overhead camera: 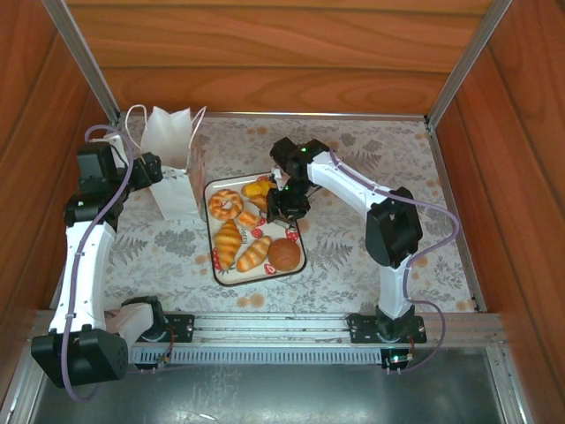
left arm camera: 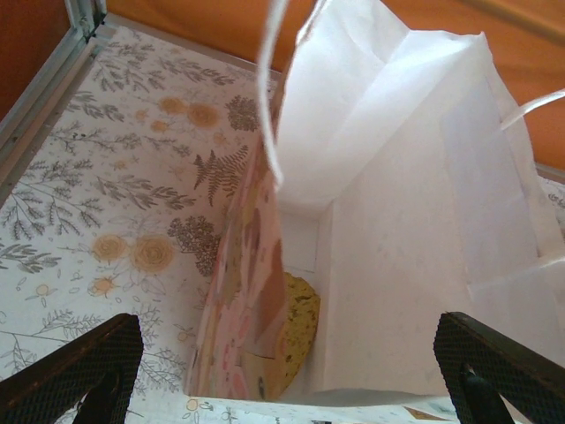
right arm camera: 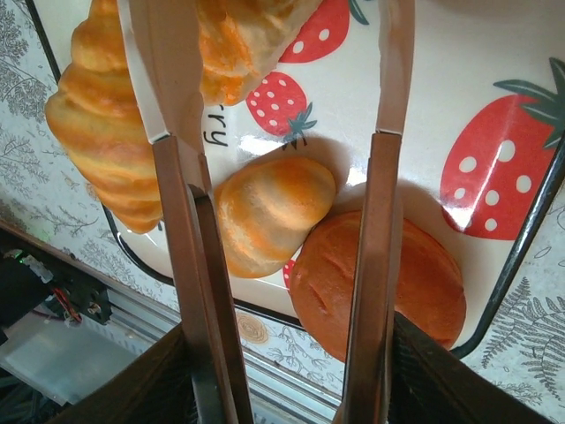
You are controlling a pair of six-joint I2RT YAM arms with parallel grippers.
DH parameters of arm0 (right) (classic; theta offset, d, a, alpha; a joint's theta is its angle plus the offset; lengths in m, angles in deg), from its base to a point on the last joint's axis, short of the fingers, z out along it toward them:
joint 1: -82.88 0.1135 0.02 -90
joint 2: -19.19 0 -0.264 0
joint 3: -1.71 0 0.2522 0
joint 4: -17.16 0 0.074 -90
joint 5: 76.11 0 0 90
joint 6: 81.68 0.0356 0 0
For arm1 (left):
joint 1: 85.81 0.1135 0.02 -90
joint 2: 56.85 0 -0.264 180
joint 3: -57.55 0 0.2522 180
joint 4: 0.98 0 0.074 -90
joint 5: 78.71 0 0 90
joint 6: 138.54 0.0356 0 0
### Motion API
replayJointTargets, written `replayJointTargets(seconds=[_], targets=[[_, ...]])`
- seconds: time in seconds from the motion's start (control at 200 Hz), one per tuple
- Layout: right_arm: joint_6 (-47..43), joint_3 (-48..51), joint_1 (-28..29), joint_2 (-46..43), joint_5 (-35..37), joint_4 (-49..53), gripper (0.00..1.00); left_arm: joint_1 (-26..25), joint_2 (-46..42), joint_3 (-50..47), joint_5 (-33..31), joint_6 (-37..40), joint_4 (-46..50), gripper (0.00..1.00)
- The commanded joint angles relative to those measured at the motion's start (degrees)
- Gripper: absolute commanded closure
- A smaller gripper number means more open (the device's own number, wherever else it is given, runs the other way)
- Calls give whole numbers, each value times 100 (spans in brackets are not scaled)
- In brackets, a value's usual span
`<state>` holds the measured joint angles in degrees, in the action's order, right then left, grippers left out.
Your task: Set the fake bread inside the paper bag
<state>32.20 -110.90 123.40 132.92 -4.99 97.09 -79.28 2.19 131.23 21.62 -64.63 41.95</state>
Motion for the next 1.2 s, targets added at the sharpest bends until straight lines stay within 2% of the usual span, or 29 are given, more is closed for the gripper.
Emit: replayJointTargets(seconds=[0.0,0.205,0.44,0.87,1.05,1.194], targets=[[-71,-190,18,123,270,213,51,67,28,-97,86,107,-131,10],[-119,-129,18,-42,368,238,68,84,16,-108,63,107,-132,10],[-120,158,18,-449,454,65,79,78,-135,-86,-22,90,-130,10],[-321,853,18,-1370,677,-455,80,153,-298,83,-148,-287,-34,9],[-480,885,18,-1757,945,-496,80,517,-90,530,417,-530,352,14],[-604,855,18,-2175,1125,-629,80,874,101,830,1286,-615,410,18]])
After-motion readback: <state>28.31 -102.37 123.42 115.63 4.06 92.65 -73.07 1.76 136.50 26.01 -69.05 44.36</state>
